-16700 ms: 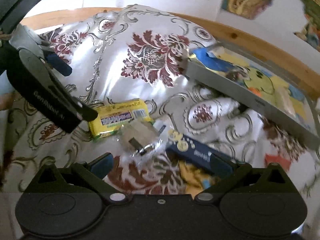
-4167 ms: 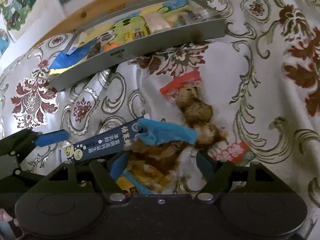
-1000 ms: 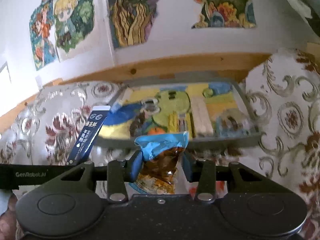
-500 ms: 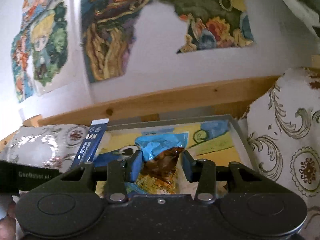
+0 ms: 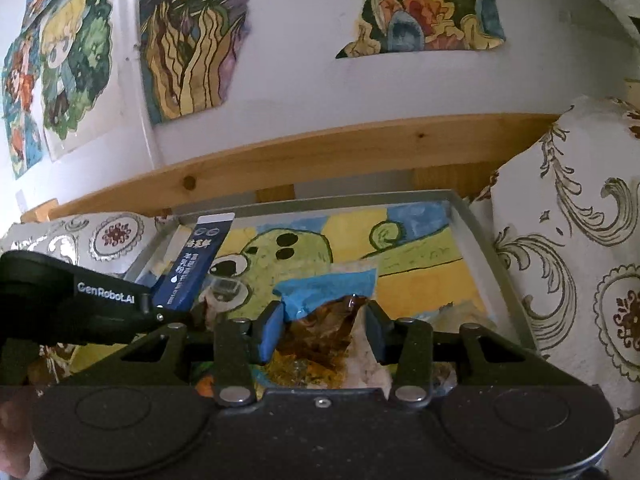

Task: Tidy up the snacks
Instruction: 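Lift both held packets and carry them over the grey tray, then lower both packets into the grey tray and open both tools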

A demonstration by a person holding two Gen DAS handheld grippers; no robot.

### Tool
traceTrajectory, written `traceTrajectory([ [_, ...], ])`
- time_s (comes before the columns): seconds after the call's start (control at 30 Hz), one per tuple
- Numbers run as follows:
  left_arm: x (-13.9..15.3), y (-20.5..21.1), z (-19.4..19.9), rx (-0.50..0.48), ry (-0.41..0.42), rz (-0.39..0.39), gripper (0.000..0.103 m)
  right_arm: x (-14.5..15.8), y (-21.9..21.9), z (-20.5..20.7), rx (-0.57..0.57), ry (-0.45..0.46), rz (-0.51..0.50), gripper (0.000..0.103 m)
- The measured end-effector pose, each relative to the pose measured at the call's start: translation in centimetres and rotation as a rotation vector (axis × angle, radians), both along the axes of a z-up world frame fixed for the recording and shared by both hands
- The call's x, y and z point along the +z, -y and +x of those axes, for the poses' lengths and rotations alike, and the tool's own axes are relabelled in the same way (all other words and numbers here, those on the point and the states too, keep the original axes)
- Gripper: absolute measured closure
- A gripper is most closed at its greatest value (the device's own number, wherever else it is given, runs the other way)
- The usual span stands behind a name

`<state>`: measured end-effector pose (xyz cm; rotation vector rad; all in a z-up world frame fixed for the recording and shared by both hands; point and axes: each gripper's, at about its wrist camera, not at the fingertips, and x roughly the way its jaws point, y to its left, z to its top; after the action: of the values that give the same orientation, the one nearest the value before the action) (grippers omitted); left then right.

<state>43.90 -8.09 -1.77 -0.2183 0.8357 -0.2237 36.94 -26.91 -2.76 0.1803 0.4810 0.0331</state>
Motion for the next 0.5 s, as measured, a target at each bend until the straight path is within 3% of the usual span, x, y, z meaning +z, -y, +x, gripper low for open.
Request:
traceTrajectory([
  [0.17,-0.2,0.4,0.4,-0.001,-0.017,0.023,0.068,0.1,0.0,-0.1,0.004,0.005,-0.012,0.056],
  [0.27,-0.2,0.3,0.5,0.015,-0.028,0.019,0.067,0.2,0.1,-0.3,-0.004,0.013,-0.018,0.048],
  [0.5,1.3,-0.4,-0.9,0.054,0.011,-0.006,0.036,1.6,0.3,-1.8,-0.024,0.057,-0.047,0.028],
])
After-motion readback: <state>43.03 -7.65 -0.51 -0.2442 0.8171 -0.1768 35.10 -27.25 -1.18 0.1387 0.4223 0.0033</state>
